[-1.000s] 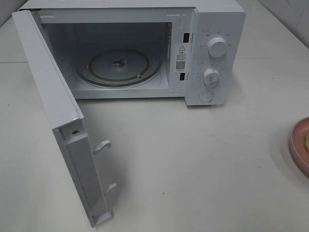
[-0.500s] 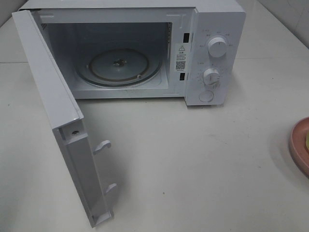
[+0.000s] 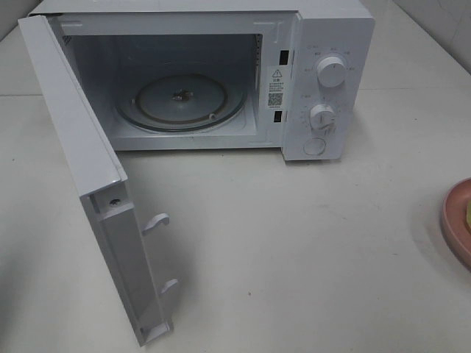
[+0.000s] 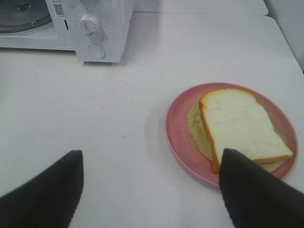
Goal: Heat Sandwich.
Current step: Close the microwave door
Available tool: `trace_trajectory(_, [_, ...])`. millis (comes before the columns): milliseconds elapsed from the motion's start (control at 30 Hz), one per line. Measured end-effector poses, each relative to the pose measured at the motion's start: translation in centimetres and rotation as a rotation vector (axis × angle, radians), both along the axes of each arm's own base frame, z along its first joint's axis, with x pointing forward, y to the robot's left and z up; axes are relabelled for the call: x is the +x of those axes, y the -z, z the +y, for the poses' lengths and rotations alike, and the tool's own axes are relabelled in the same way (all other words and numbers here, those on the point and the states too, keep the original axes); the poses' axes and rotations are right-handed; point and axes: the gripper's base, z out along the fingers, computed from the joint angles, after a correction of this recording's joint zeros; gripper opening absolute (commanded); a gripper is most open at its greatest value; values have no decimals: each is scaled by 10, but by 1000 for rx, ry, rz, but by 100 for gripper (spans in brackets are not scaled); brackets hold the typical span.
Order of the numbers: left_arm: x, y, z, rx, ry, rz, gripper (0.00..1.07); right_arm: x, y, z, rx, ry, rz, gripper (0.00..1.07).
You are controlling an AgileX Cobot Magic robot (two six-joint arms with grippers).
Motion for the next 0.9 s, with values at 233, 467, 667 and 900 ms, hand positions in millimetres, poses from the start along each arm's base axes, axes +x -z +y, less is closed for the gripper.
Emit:
trace_trajectory(233, [23, 32, 6, 74, -42, -119, 0, 0, 0, 0, 0, 0, 0, 76])
trace_trajectory(467, [45, 44, 9, 112, -64, -187, 0, 0, 0, 0, 0, 0, 0, 76])
trace_trajectory(667, [66, 54, -5, 179, 51, -223, 0, 0, 0, 0, 0, 0, 0, 76])
trace_trajectory(900, [83, 73, -25, 138, 156, -205, 0, 0, 0, 0, 0, 0, 0, 76])
